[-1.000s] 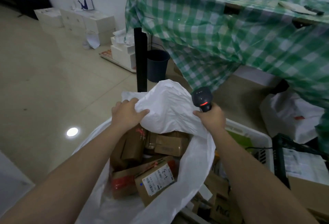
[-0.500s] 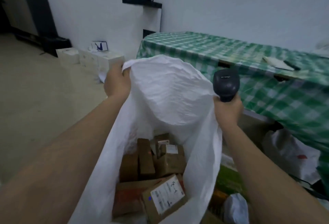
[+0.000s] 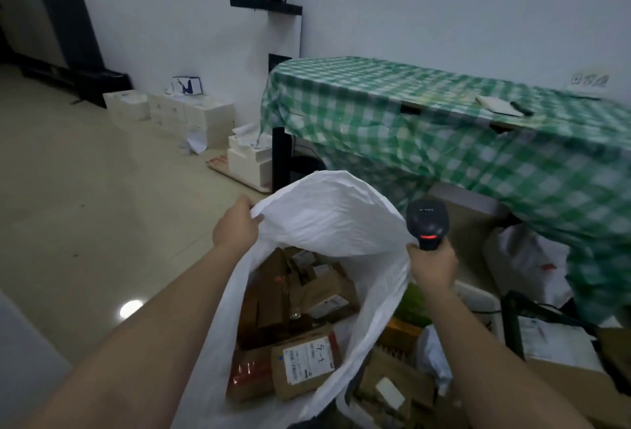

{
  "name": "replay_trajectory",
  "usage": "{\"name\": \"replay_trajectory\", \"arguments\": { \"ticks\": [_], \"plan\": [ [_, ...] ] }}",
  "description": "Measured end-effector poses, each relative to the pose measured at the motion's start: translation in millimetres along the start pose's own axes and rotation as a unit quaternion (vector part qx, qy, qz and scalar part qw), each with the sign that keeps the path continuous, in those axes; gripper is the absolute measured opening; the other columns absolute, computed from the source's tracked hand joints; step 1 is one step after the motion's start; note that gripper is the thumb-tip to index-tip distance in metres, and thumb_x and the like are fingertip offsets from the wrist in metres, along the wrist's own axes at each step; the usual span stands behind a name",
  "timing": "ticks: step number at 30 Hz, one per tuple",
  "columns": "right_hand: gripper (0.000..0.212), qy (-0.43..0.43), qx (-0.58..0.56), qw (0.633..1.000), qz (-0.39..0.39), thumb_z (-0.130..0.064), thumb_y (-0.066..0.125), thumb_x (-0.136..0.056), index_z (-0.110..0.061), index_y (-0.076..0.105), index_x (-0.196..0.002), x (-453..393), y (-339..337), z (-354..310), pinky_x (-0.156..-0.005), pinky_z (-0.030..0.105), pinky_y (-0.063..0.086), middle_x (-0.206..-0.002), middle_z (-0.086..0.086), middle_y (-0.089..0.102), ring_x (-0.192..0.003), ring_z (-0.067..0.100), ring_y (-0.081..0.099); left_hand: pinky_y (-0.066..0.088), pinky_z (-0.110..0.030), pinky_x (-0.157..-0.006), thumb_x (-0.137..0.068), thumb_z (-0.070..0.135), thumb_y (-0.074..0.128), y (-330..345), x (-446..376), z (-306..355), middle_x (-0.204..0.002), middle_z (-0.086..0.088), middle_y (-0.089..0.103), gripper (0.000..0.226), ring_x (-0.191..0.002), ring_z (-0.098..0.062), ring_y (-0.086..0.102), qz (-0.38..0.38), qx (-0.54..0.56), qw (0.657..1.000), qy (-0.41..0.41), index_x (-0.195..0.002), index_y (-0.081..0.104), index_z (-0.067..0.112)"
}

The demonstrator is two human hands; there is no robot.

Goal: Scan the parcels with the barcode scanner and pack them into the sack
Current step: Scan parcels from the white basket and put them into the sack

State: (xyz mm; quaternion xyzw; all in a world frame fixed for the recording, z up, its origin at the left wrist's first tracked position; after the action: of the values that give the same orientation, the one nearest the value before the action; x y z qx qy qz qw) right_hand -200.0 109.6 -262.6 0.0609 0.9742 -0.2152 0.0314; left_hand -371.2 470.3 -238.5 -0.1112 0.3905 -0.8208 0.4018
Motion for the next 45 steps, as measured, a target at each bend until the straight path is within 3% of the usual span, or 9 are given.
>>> {"name": "replay_trajectory", "arguments": {
  "ticks": [5,10,14,18,22,31,35,40,45],
  "plan": [
    [0.033,-0.008,0.011,1.0,-0.015,-0.011,0.074,-0.078,-0.008,0.064,-0.109,8.5,-15.6,3.0,-0.076,0.03,0.039,-0.103,0.015,0.066,-0.095,0.032,0.06,0.044,-0.039,-0.081,-0.084,0.041,0.071,10.5,16.7,12.0,-0.127,-0.015,0.049,0.063,-0.109,-0.035,0.053,-0.061,-0.009,0.998,0.02,-0.13,0.043,0.009],
    [0.028,-0.044,0.02,0.997,-0.058,-0.015,0.079,-0.073,-0.011,0.067,-0.098,27.5,-48.2,-4.4,-0.079,0.038,0.049,-0.092,0.009,0.068,-0.088,0.025,0.061,0.04,-0.043,-0.097,-0.088,0.042,0.065,4.4,38.2,51.7,-0.133,-0.016,0.048,0.057,-0.12,-0.035,0.046,0.002,-0.032,0.996,0.087,-0.133,0.048,0.01],
    [0.022,-0.078,0.089,0.989,-0.087,-0.014,0.077,-0.074,-0.014,0.065,-0.092,48.9,-93.3,-0.4,-0.076,0.038,0.049,-0.083,0.004,0.065,-0.085,0.025,0.062,0.024,-0.051,-0.111,-0.089,0.038,0.065,14.3,66.7,104.1,-0.142,-0.014,0.043,0.054,-0.135,-0.033,0.033,0.054,-0.053,0.98,0.184,-0.135,0.049,0.014],
    [0.024,-0.097,0.185,0.972,-0.105,-0.02,0.076,-0.078,-0.018,0.061,-0.097,66.6,-140.7,15.0,-0.07,0.031,0.044,-0.085,0.0,0.063,-0.081,0.019,0.058,0.028,-0.044,-0.109,-0.09,0.026,0.064,50.4,111.1,155.8,-0.139,-0.01,0.046,0.046,-0.129,-0.029,0.041,0.0,-0.004,0.967,0.256,-0.131,0.051,0.011],
    [0.019,-0.073,0.225,0.967,-0.094,-0.019,0.073,-0.082,-0.009,0.065,-0.096,72.8,-177.4,45.7,-0.072,0.038,0.049,-0.087,0.011,0.067,-0.084,0.027,0.062,0.041,-0.039,-0.097,-0.094,0.023,0.059,97.1,159.9,192.6,-0.133,-0.008,0.048,0.038,-0.123,-0.026,0.043,-0.069,0.069,0.949,0.299,-0.129,0.053,0.012],
    [0.016,0.047,0.134,0.99,-0.011,-0.022,0.076,-0.079,-0.01,0.067,-0.084,44.2,-212.4,147.0,-0.055,0.025,0.041,-0.068,0.001,0.063,-0.068,0.018,0.059,0.036,-0.033,-0.099,-0.094,0.022,0.058,242.5,241.9,236.1,-0.131,-0.005,0.051,0.036,-0.124,-0.023,0.042,-0.217,-0.041,0.877,0.426,-0.128,0.053,0.014],
    [0.024,0.081,0.117,0.99,-0.015,-0.032,0.074,-0.079,-0.01,0.065,-0.081,12.1,-198.4,182.1,-0.064,0.035,0.05,-0.071,0.007,0.065,-0.071,0.026,0.063,0.036,-0.034,-0.1,-0.095,0.019,0.054,315.8,253.8,224.2,-0.135,-0.009,0.049,0.038,-0.126,-0.026,0.042,-0.288,-0.08,0.864,0.404,-0.133,0.051,0.01],
    [0.028,0.115,0.05,0.992,-0.019,-0.04,0.073,-0.071,-0.014,0.063,-0.073,-36.0,-159.7,214.3,-0.073,0.048,0.058,-0.075,0.012,0.07,-0.074,0.03,0.068,0.042,-0.038,-0.098,-0.095,0.028,0.057,399.8,235.9,188.6,-0.137,-0.011,0.047,0.049,-0.123,-0.029,0.047,-0.333,-0.081,0.899,0.274,-0.138,0.044,0.01],
    [0.022,0.107,0.052,0.993,-0.015,-0.024,0.073,-0.082,-0.008,0.061,-0.076,-63.9,-134.8,251.3,-0.061,0.027,0.039,-0.072,0.008,0.061,-0.07,0.021,0.055,0.041,-0.038,-0.098,-0.088,0.042,0.065,471.0,213.7,151.3,-0.135,-0.015,0.047,0.064,-0.122,-0.03,0.047,-0.328,-0.099,0.923,0.177,-0.136,0.042,0.006]
  ]
}}
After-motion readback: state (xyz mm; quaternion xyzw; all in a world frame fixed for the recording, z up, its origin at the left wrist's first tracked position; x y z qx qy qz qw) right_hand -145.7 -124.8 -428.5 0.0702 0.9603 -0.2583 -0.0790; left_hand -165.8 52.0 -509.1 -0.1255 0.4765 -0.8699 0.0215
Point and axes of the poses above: each hand's wrist, its own x-axis away from the middle knuckle, its own y-axis out of the palm, z = x × y, the point moved 9 cm from there along -x, towards the middle knuckle
